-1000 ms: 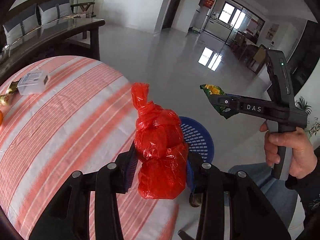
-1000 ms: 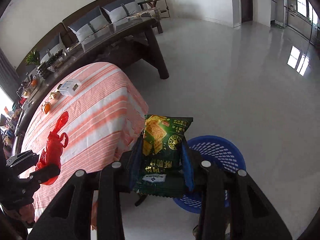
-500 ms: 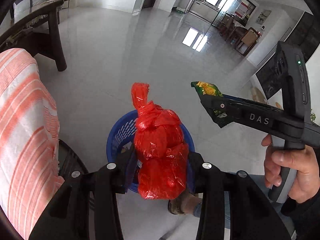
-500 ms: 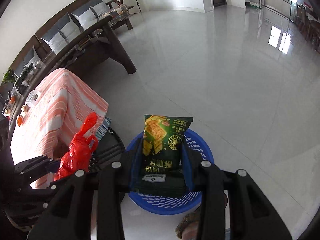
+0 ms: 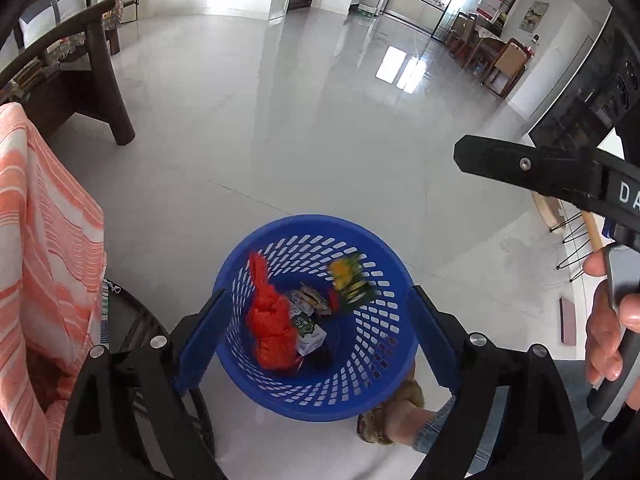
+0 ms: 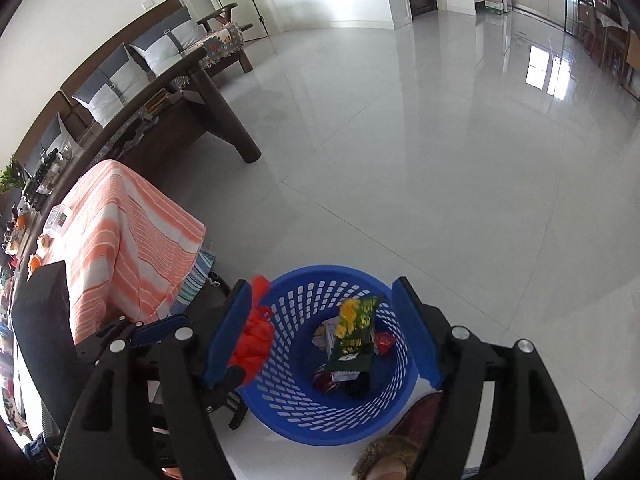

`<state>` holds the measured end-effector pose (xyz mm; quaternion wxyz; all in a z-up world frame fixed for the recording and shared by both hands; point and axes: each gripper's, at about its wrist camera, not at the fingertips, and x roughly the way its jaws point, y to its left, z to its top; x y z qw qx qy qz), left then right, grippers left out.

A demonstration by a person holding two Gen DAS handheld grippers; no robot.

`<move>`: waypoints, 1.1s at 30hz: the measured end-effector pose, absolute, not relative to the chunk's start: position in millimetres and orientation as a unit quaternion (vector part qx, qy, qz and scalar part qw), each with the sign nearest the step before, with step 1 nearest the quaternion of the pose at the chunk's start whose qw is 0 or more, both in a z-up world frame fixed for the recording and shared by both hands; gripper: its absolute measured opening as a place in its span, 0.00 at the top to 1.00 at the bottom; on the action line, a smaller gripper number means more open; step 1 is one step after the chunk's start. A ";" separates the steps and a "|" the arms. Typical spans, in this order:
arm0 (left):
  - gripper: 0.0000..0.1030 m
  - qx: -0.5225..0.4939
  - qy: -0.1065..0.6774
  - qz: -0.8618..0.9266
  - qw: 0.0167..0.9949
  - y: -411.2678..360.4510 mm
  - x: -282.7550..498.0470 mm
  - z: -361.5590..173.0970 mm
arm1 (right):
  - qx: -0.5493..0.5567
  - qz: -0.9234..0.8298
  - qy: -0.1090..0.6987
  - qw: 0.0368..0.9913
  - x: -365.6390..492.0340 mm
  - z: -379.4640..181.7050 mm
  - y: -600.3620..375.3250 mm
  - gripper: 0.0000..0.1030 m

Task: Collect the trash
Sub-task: 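Carry the red bag and green chip bag to the blue basket and release both, then move both tools back over the table toward the remaining items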

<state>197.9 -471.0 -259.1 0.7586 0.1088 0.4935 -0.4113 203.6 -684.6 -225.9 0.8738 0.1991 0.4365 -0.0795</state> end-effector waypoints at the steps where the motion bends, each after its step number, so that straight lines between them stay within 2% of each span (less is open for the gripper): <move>1: 0.15 0.104 0.490 -0.410 0.762 -465.6 196.7 -254.4 | 0.197 -0.082 0.431 0.877 202.5 -222.9 -684.5 0.31; 4: 0.14 0.097 0.470 -0.415 0.773 -448.4 185.6 -230.0 | 0.189 -0.092 0.416 0.885 199.0 -214.1 -681.9 0.25; 6: 0.11 0.097 0.447 -0.415 0.786 -431.6 173.5 -207.1 | 0.177 -0.098 0.401 0.894 195.7 -206.2 -676.2 0.15; 11: 0.06 0.100 0.401 -0.404 0.816 -372.6 148.9 -155.5 | 0.133 -0.091 0.363 0.918 185.5 -187.4 -650.3 0.04; 16: 0.05 0.100 0.392 -0.331 0.853 -291.4 153.4 -138.5 | 0.053 -0.077 0.357 0.929 187.0 -186.7 -599.1 0.04; 25: 0.05 0.098 0.426 -0.164 0.884 -127.7 193.5 -159.0 | 0.006 0.048 0.354 0.934 194.8 -186.7 -445.9 0.04; 33: 0.05 0.078 0.449 -0.095 0.885 -41.1 233.5 -174.4 | -0.034 0.144 0.397 0.906 251.0 -188.3 -316.6 0.04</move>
